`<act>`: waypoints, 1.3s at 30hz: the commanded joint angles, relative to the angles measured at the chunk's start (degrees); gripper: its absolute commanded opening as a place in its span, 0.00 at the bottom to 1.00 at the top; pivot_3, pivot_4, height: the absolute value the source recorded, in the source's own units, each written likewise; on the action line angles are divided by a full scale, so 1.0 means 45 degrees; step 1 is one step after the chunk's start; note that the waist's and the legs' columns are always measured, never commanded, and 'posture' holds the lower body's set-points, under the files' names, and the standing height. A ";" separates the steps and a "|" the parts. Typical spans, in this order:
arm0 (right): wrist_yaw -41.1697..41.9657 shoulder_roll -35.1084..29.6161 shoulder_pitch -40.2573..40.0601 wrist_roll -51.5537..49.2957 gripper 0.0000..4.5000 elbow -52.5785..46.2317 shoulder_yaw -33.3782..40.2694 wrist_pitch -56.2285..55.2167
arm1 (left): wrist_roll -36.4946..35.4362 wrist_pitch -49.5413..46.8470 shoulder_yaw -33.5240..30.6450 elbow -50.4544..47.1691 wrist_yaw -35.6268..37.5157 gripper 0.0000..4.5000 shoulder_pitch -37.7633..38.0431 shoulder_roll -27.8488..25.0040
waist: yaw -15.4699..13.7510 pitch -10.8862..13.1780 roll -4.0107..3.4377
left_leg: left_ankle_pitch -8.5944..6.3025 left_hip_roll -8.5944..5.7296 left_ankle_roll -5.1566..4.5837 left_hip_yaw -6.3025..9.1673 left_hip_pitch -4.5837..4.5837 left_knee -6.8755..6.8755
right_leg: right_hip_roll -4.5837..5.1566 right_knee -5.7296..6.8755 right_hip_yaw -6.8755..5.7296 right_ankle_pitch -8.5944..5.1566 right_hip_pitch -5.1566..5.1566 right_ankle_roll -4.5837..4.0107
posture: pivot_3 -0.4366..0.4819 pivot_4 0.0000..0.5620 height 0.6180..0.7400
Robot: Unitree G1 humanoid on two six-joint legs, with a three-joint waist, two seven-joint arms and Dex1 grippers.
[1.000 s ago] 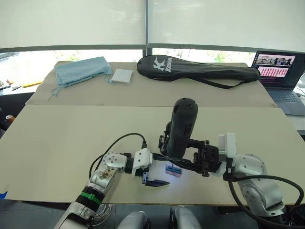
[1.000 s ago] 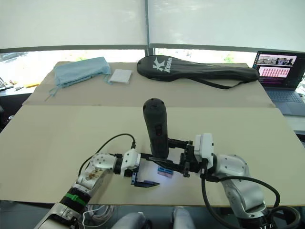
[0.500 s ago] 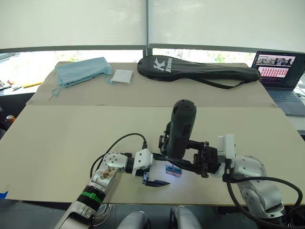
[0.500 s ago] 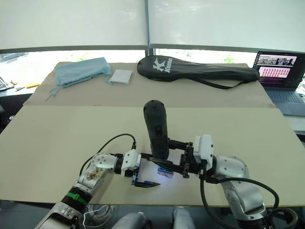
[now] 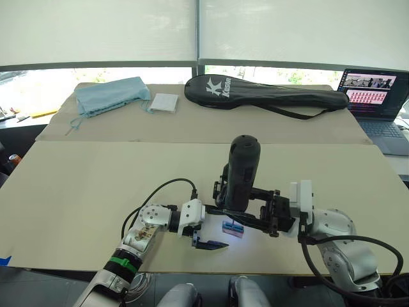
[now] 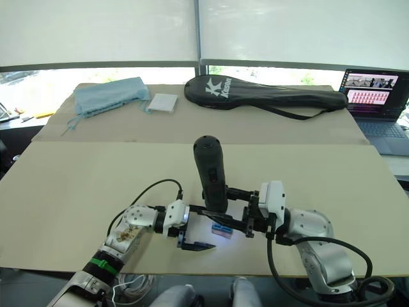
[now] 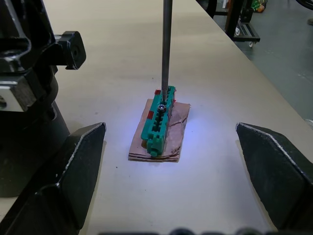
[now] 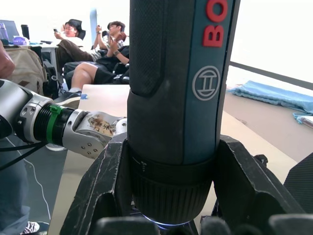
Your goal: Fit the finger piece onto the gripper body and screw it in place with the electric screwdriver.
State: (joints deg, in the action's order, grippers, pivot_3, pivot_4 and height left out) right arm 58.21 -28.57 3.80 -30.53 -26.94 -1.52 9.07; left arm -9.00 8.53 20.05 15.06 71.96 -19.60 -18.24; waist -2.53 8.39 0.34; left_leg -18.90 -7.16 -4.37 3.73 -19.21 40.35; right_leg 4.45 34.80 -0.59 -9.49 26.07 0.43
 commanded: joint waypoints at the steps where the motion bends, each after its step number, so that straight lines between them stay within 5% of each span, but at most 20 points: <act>1: -0.0046 0.0072 0.0309 -0.0182 0.43 -0.0310 0.0271 -0.0637 | 0.0308 -0.0186 0.0405 0.0641 -0.0179 1.00 0.0325 0.0147 | 0.0000 0.0000 -0.0001 | 0.0000 0.0000 0.0000 0.0000 0.0000 0.0000 | 0.0000 0.0000 0.0001 0.0000 -0.0001 0.0000 | 0.48 0.27 1.00; 39: -0.0241 0.0153 0.0045 -0.0149 0.43 -0.0294 0.0281 -0.0660 | 0.0266 -0.0457 0.0292 0.0607 -0.0168 1.00 0.0274 0.0107 | -0.0011 -0.0003 -0.0005 | 0.0000 0.0000 0.0000 0.0000 0.0002 0.0004 | -0.0001 0.0003 0.0001 0.0001 -0.0003 0.0003 | 0.48 0.27 1.00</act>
State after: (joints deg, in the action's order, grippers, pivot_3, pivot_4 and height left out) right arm 57.29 -28.15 3.64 -30.50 -26.57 -1.48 9.05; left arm -9.13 7.57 19.47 15.20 71.57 -19.47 -18.16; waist -2.58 8.37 0.32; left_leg -18.90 -7.16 -4.37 3.73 -19.20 40.37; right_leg 4.44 34.81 -0.58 -9.49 26.05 0.44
